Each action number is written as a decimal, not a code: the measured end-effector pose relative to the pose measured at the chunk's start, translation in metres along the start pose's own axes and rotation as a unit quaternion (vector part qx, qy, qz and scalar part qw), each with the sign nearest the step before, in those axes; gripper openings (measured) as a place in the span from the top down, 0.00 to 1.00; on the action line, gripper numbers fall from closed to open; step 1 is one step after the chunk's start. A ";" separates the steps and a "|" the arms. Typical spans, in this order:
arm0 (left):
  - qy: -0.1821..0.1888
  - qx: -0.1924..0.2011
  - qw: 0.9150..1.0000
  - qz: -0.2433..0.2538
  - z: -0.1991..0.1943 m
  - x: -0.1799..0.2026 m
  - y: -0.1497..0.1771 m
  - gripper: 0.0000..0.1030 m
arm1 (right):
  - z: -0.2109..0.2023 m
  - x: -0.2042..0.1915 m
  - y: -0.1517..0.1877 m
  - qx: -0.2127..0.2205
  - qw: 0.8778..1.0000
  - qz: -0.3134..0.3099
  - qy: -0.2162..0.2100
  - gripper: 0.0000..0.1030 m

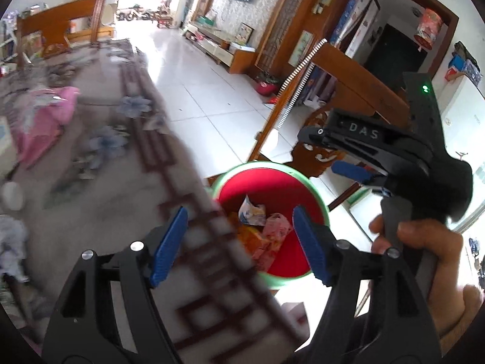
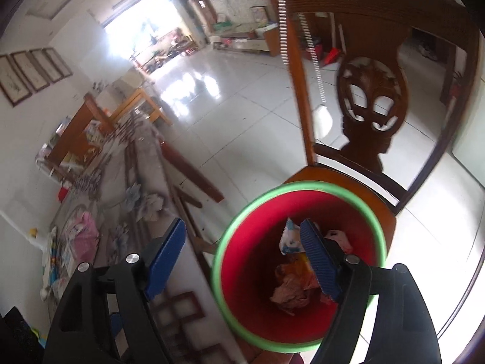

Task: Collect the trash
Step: 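Carry both items to the red bucket and open both tools to drop them, then grasp the crumpled newspaper with the right tool while the left tool grasps the patterned cloth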

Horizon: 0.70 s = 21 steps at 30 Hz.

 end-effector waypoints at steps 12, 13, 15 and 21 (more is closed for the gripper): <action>-0.139 0.060 0.985 -0.080 -0.124 -0.156 -0.003 0.20 | 0.003 -0.096 0.026 -0.018 0.994 -0.097 -0.037 0.27; -0.155 0.054 0.982 -0.097 -0.131 -0.174 -0.001 0.20 | 0.002 -0.105 0.029 -0.018 0.993 -0.106 -0.040 0.27; -0.174 0.041 0.975 -0.132 -0.145 -0.209 0.005 0.20 | 0.001 -0.123 0.036 -0.018 0.991 -0.124 -0.047 0.27; -0.213 0.006 0.962 -0.169 -0.163 -0.274 0.035 0.20 | 0.005 -0.176 0.062 -0.032 0.979 -0.188 -0.072 0.26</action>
Point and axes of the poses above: each gripper's, at about its wrist camera, not at the fingertips, and z roughly the way its jaws point, x to its right, y to its underside, the point moved 3 cm from there along z, roughly the way its jaws point, and after that the axes turned 1 degree about y, right-handed, at the moved point
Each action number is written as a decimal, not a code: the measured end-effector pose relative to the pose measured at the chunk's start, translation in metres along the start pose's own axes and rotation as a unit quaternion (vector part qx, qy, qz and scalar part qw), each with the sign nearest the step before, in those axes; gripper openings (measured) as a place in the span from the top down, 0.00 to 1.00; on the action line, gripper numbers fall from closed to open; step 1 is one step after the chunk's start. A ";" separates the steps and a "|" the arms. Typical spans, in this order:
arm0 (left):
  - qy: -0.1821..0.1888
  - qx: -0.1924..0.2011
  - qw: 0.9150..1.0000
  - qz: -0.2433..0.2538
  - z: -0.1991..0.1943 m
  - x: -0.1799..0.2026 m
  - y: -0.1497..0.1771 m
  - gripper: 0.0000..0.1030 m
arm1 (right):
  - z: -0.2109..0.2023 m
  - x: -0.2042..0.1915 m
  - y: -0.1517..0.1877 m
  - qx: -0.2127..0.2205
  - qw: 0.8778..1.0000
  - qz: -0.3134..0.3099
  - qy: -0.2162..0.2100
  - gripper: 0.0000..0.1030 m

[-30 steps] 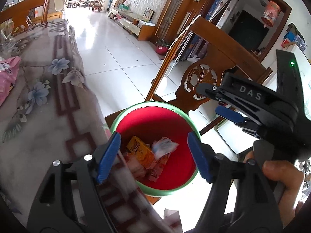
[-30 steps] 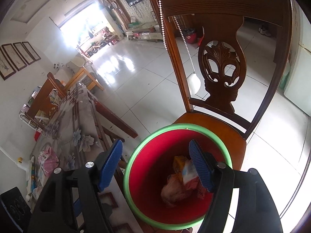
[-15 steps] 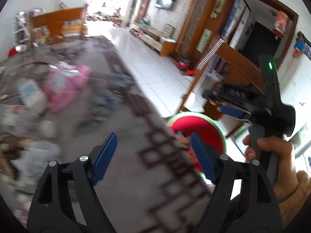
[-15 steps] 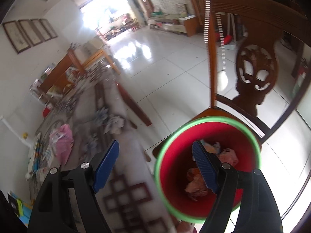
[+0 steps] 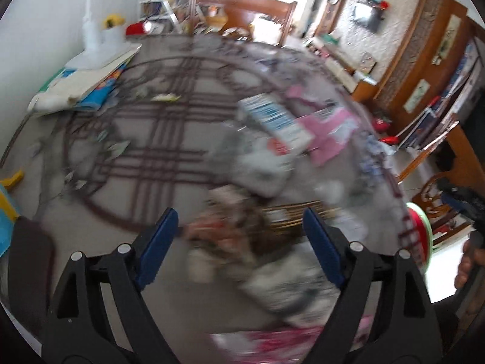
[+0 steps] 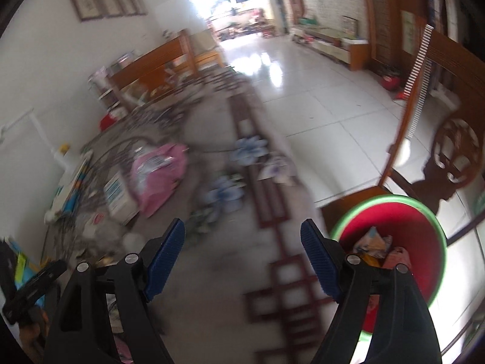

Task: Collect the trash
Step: 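Grasp the crumpled newspaper with the right tool while the left tool grasps the patterned cloth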

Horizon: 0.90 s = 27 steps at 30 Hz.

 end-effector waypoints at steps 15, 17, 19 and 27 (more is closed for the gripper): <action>0.046 -0.031 0.996 -0.075 0.019 -0.030 0.013 0.73 | 0.031 -0.129 0.046 -0.083 0.979 -0.133 -0.131 0.21; 0.044 -0.021 0.996 -0.075 0.015 -0.030 0.011 0.74 | 0.036 -0.138 0.052 -0.099 0.975 -0.139 -0.142 0.21; 0.043 -0.014 0.996 -0.075 0.011 -0.031 0.010 0.73 | 0.044 -0.146 0.057 -0.110 0.973 -0.145 -0.142 0.21; 0.038 -0.025 0.996 -0.080 0.015 -0.032 0.014 0.73 | 0.075 -0.153 0.071 -0.169 0.967 -0.113 -0.153 0.21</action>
Point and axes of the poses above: each gripper's, at about its wrist camera, not at the fingertips, and z roughly the way its jaws point, x to its right, y to its underside, the point moved 3 cm from there along z, roughly the way its jaws point, and after that the axes turned 1 degree about y, right-handed, at the moved point
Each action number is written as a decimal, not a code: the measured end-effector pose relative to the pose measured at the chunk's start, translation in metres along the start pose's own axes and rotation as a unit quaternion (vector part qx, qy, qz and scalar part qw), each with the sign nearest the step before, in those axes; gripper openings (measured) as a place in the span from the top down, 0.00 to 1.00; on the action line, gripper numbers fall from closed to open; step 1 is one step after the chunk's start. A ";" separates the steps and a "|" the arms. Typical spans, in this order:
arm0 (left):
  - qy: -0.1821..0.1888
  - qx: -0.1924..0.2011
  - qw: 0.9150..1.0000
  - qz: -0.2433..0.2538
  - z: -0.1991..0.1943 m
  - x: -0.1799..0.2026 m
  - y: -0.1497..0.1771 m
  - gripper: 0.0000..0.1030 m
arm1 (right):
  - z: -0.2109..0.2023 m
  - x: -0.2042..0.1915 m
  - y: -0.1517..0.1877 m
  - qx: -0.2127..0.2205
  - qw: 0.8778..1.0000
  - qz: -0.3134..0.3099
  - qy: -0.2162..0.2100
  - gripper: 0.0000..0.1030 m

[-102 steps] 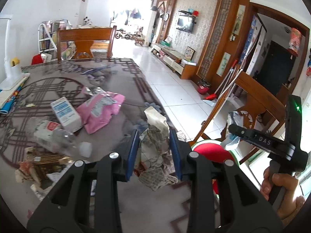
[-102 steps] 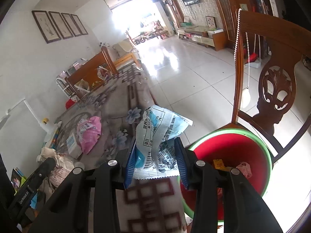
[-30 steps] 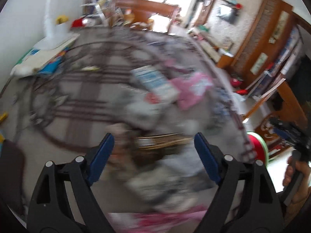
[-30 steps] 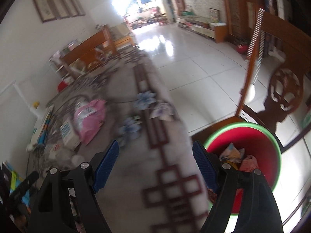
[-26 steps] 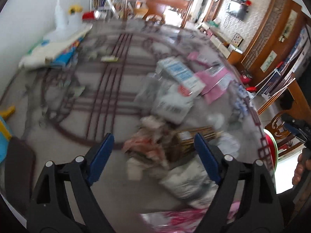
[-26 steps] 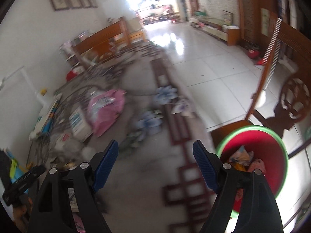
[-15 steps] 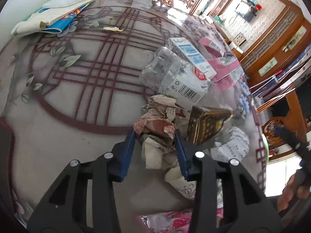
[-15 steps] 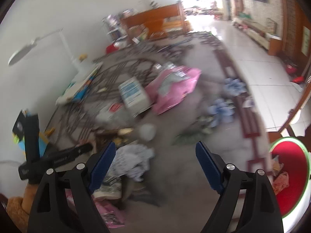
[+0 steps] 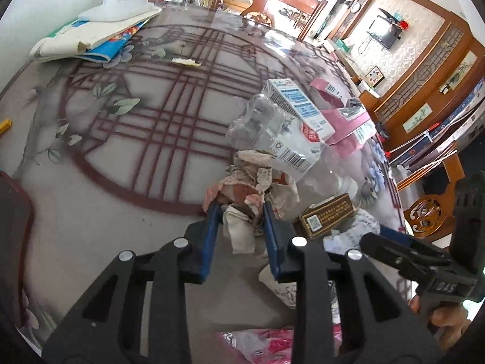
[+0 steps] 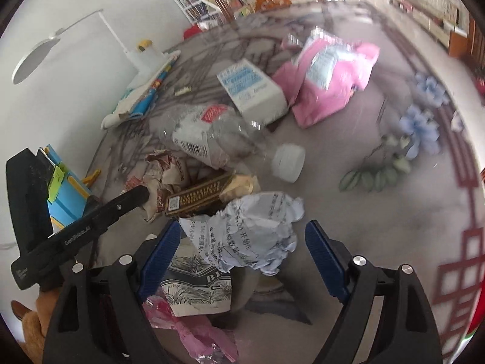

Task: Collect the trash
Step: 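Grasp the crumpled newspaper with the right tool while the left tool grasps the patterned cloth, then carry newspaper and cloth over the red bucket and open both tools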

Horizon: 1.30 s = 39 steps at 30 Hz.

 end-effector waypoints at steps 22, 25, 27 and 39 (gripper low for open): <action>-0.024 -0.017 0.999 -0.016 0.013 -0.009 0.007 0.38 | -0.033 -0.005 0.000 0.052 0.998 -0.021 -0.009 0.43; -0.019 -0.026 0.999 -0.016 0.016 -0.008 0.009 0.46 | -0.040 -0.003 -0.002 0.066 0.998 -0.015 -0.013 0.42; -0.016 -0.031 0.999 -0.017 0.018 -0.008 0.011 0.57 | -0.043 0.000 -0.003 0.070 0.997 -0.008 -0.019 0.42; -0.010 0.034 0.999 -0.004 -0.005 0.001 0.001 0.68 | -0.058 0.009 -0.007 0.096 0.995 0.014 -0.037 0.42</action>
Point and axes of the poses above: each gripper's, at about its wrist camera, not at the fingertips, and z roughly the way its jaws point, x to its right, y to its underside, the point moved 3 cm from there along z, roughly the way its jaws point, and after that the axes turned 1 degree about y, right-handed, at the moved point
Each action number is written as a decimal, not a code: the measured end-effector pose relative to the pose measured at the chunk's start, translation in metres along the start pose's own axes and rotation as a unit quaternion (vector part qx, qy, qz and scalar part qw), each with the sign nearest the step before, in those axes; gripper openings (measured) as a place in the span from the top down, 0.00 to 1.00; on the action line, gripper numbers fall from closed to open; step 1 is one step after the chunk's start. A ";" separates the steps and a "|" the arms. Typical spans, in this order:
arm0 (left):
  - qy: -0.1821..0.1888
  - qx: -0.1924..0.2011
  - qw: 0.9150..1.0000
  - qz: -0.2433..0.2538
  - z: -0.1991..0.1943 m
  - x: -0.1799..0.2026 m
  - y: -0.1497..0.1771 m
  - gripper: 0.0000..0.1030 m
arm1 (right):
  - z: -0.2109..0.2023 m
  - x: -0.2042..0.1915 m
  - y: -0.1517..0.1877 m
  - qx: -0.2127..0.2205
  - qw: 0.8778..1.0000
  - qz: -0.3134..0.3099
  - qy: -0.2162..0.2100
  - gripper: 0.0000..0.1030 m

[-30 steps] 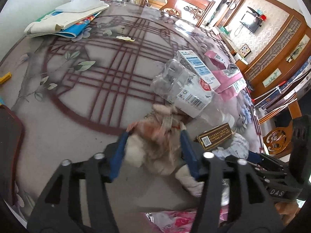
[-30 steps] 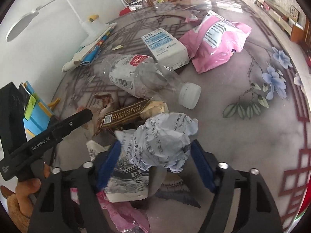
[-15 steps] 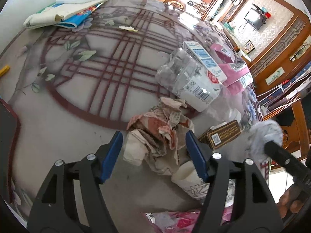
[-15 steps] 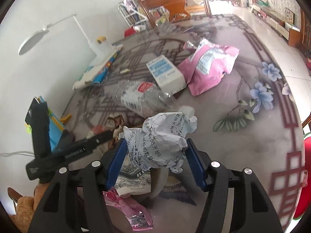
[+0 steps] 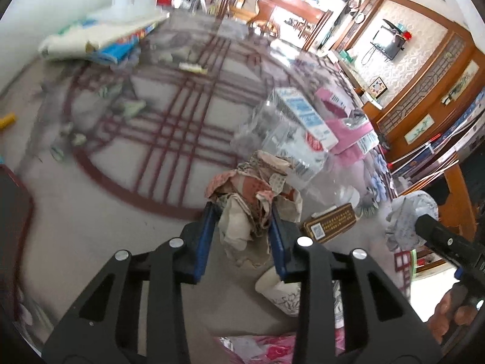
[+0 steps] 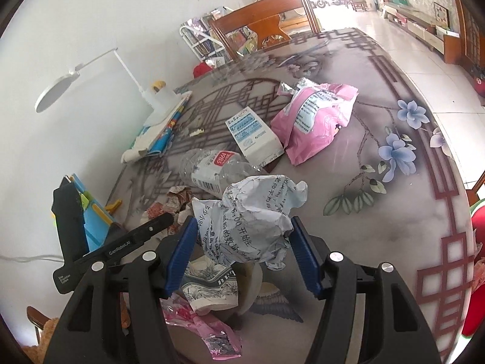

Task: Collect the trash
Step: 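Carry newspaper and cloth over the red bucket and open both tools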

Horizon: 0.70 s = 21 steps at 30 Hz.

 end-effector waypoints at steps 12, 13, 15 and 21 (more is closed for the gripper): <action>-0.042 0.051 0.994 0.084 -0.016 0.025 -0.004 0.68 | -0.017 0.005 -0.005 0.036 0.999 -0.008 0.018 0.42; -0.043 0.051 0.994 0.086 -0.016 0.026 -0.004 0.68 | -0.019 0.006 -0.006 0.039 0.999 -0.009 0.020 0.42; -0.045 0.055 0.994 0.089 -0.016 0.027 -0.004 0.68 | -0.022 0.008 -0.006 0.044 0.999 -0.008 0.024 0.42; -0.037 0.066 0.992 0.096 -0.032 0.033 -0.002 0.68 | -0.027 0.015 -0.008 0.053 0.998 -0.010 0.038 0.42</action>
Point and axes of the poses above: each gripper's, at about its wrist camera, not at the fingertips, and z roughly the way its jaws point, x to its right, y to its underside, the point moved 3 cm from there along z, roughly the way its jaws point, and after that the axes turned 1 degree about y, right-handed, at the moved point
